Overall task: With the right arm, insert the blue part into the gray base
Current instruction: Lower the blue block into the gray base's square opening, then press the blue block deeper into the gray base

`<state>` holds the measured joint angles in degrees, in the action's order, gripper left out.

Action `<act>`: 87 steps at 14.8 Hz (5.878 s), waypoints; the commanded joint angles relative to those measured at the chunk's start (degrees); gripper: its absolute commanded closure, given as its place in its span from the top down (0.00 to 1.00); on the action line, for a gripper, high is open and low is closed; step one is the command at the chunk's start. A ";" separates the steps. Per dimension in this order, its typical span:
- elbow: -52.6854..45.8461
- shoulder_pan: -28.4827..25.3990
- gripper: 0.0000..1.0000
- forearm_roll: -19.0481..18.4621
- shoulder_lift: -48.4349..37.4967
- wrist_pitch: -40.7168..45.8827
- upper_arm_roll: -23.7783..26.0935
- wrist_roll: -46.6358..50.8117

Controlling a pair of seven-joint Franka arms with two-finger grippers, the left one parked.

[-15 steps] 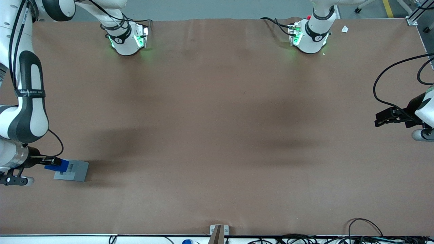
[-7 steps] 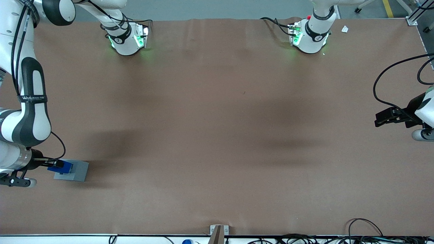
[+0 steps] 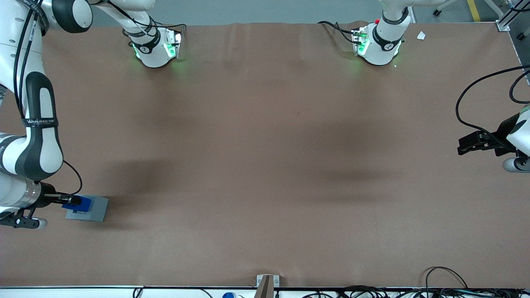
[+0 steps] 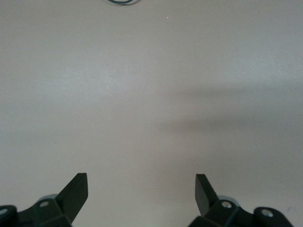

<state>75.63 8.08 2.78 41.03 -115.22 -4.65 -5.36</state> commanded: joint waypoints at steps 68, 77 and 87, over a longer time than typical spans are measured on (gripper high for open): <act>-11.63 1.50 0.00 -1.03 5.19 8.69 0.52 -2.55; -17.18 1.41 0.00 -0.94 9.33 11.95 0.70 -1.06; -17.18 2.03 0.00 -0.76 9.68 13.00 0.78 1.14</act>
<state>60.19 9.55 2.46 49.89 -103.52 -4.51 -5.62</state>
